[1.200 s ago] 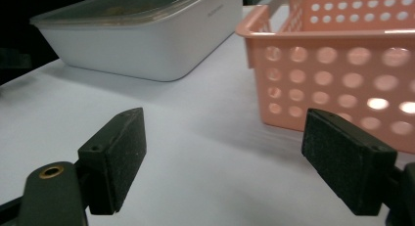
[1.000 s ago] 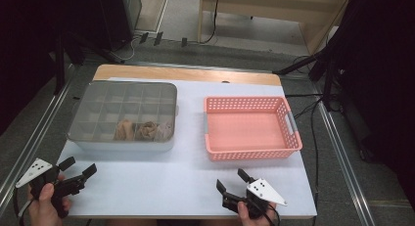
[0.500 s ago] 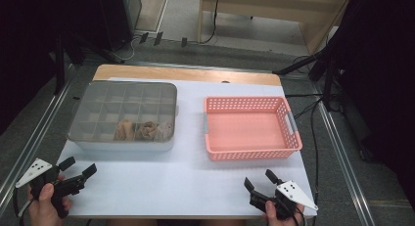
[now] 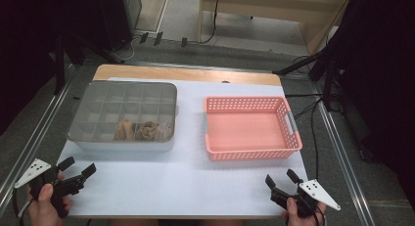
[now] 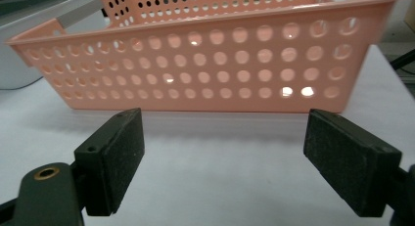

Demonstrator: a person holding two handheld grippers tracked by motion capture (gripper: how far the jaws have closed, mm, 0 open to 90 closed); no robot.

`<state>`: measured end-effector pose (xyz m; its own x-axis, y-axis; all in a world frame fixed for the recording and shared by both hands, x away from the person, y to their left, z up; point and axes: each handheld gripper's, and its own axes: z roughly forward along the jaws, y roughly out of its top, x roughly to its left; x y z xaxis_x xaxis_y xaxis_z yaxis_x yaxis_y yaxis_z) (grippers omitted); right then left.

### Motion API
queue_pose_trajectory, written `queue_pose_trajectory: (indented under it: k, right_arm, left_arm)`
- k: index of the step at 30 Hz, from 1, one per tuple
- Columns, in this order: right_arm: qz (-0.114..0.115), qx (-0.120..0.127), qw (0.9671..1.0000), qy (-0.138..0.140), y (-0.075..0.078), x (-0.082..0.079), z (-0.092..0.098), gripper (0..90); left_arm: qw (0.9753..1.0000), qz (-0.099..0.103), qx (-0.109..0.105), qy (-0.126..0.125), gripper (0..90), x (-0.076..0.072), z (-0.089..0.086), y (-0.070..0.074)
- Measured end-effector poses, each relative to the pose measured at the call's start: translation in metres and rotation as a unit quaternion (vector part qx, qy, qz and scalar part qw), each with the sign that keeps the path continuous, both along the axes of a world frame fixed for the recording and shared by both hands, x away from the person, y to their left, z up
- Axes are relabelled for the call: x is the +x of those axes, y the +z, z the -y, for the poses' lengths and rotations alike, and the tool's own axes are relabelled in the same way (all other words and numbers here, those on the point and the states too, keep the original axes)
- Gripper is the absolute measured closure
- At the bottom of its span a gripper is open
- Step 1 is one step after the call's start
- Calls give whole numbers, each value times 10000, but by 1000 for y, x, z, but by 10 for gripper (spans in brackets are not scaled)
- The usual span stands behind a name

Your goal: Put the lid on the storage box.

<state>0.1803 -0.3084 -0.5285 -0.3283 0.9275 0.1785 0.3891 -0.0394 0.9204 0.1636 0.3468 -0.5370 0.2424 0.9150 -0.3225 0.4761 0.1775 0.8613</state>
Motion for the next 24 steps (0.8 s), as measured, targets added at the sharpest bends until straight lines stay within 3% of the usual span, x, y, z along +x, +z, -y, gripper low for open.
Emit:
queue_pose_trajectory:
  k: [6, 12, 24]
  right_arm:
    - [56, -163, 9997, -190, -1, 3, 20, 158]
    - [117, -45, 9988, -479, -2, 4, 41, 159]
    - [75, 2, 9982, -592, -9, 3, 41, 160]
  left_arm:
    - [10000, -14, 23, -34, 65, 0, 0, 0]
    - [10000, -70, 44, -41, 65, 1, 1, 0]
    - [9999, -11, 123, -71, 65, 0, 2, 0]
